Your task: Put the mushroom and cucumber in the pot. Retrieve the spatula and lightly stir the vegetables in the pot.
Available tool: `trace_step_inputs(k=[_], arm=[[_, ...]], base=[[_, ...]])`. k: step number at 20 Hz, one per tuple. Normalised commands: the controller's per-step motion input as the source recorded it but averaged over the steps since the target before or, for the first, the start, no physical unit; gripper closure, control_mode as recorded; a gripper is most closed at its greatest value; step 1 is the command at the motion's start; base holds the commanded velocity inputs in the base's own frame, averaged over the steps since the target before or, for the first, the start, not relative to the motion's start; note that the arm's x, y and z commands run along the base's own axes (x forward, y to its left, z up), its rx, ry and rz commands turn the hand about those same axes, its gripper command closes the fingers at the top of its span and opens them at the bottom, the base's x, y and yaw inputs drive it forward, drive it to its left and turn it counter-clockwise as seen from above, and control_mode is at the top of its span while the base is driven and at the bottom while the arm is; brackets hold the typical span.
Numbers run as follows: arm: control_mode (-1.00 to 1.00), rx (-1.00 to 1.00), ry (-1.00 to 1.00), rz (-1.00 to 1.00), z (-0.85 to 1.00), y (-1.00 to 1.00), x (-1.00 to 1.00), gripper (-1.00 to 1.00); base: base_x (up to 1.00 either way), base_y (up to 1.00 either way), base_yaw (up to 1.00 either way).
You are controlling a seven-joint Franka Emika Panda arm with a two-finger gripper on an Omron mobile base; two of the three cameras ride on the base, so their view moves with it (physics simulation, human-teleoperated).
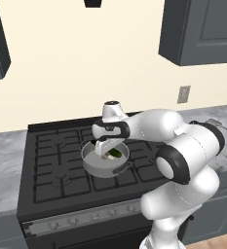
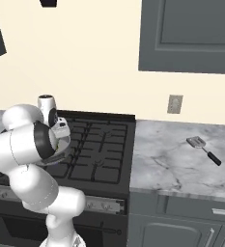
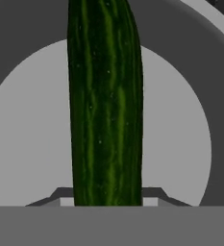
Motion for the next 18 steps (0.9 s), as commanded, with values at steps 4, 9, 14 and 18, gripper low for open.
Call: trace_step_inputs(k=[4, 9, 14, 18], arm=[[-1.0, 0.0, 0.0, 0.0, 0.0, 0.0, 0.0, 1.0], [-1.0, 0.0, 0.0, 0.0, 0.0, 0.0, 0.0, -1.0], [-1.0, 0.0, 0.0, 0.0, 0.0, 0.0, 0.0, -1.0], [-1.0, 0.0, 0.0, 0.0, 0.04, 0.0, -0.16, -1.0]], base=[[0.0, 0.0, 0.0], [0.0, 0.0, 0.0], [0.0, 0.0, 0.0], [0.0, 0.0, 0.0]])
